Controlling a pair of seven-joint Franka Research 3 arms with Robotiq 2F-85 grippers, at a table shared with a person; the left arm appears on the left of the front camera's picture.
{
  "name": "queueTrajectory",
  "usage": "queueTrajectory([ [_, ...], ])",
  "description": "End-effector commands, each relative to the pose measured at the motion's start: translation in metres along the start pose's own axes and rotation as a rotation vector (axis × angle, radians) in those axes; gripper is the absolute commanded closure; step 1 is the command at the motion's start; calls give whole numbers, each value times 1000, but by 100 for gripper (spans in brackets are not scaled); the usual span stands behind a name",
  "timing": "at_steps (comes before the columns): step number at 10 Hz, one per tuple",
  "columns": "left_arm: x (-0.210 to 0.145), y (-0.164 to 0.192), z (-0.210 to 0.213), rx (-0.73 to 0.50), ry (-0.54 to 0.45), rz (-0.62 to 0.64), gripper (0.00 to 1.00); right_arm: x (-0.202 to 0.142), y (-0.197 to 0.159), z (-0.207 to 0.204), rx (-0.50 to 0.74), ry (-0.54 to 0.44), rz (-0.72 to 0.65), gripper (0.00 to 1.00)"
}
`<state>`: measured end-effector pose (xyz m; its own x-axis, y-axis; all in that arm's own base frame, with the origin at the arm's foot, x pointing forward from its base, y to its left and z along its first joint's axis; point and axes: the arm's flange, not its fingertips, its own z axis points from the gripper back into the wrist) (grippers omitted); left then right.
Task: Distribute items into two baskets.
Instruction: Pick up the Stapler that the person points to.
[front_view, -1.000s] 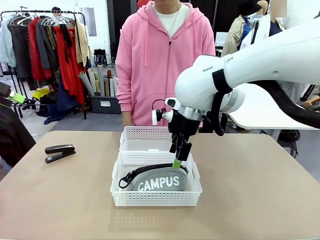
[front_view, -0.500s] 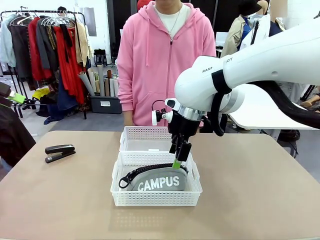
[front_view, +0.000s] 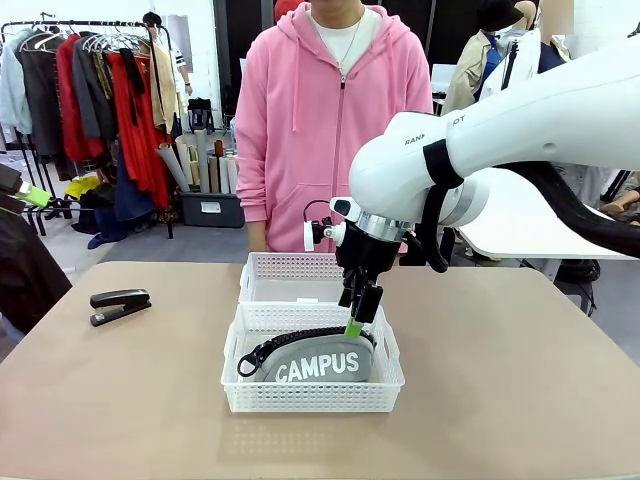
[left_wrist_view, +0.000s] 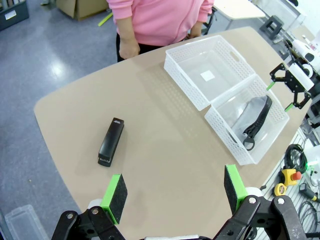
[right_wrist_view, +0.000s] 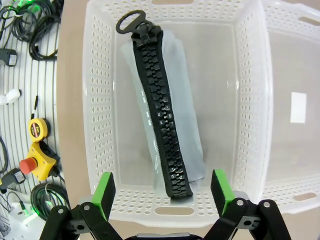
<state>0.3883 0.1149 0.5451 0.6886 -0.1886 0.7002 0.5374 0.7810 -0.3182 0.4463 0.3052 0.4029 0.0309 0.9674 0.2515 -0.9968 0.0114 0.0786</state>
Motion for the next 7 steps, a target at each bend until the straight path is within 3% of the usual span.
queueTrajectory([
  [1, 0, 1, 1, -12, -14, -10, 0, -12, -5, 17, -26, 4, -74, 0],
  [4, 0, 1, 1, -12, -14, -10, 0, -83, -2, 96, -99, -120, -350, 0],
  [7, 0, 1, 1, -12, -14, -10, 0, -163, 4, 163, -21, -235, -602, 0],
])
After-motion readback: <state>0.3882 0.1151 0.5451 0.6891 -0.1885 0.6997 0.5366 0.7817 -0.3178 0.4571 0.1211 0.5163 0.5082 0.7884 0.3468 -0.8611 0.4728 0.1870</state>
